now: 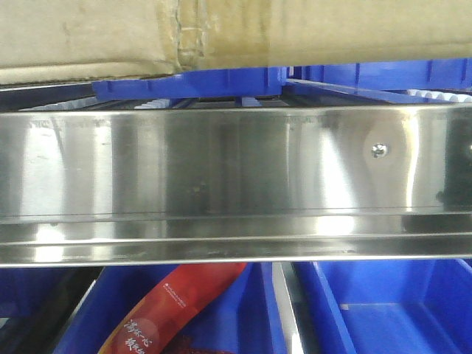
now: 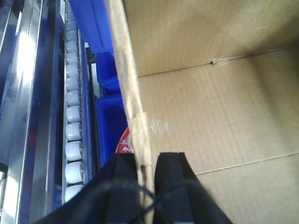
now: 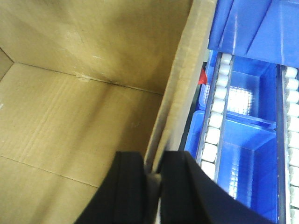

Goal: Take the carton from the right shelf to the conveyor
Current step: 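Lift the carton with both grippers and pull it off the shelf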

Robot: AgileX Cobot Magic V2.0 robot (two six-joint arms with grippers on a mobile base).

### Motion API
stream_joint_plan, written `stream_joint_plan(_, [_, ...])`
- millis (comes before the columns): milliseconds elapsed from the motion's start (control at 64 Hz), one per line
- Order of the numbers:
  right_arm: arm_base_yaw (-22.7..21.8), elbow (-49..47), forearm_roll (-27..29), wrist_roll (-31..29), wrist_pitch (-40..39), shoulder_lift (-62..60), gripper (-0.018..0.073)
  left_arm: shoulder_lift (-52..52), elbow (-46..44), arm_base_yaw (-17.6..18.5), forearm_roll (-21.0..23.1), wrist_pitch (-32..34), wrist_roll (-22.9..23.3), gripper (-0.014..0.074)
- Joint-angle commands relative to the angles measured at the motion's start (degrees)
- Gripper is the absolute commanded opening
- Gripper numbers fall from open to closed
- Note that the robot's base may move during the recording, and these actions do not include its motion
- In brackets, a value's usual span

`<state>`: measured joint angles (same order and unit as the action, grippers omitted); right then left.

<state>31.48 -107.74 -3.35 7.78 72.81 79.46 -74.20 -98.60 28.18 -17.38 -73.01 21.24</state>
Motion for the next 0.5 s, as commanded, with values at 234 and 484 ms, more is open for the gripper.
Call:
stream_joint_plan(234, [0.2, -0.1, 2.3, -1.2, -5.0, -0.5, -0.0067, 0.7, -0.2, 0.8, 1.7, 3.0, 0.2, -0.0020])
stream_joint_plan(484, [0.2, -0.1, 2.3, -1.2, -8.2, -0.5, -0.0067, 0.7, -0.2, 0.8, 1.7, 3.0, 0.2, -0.0020])
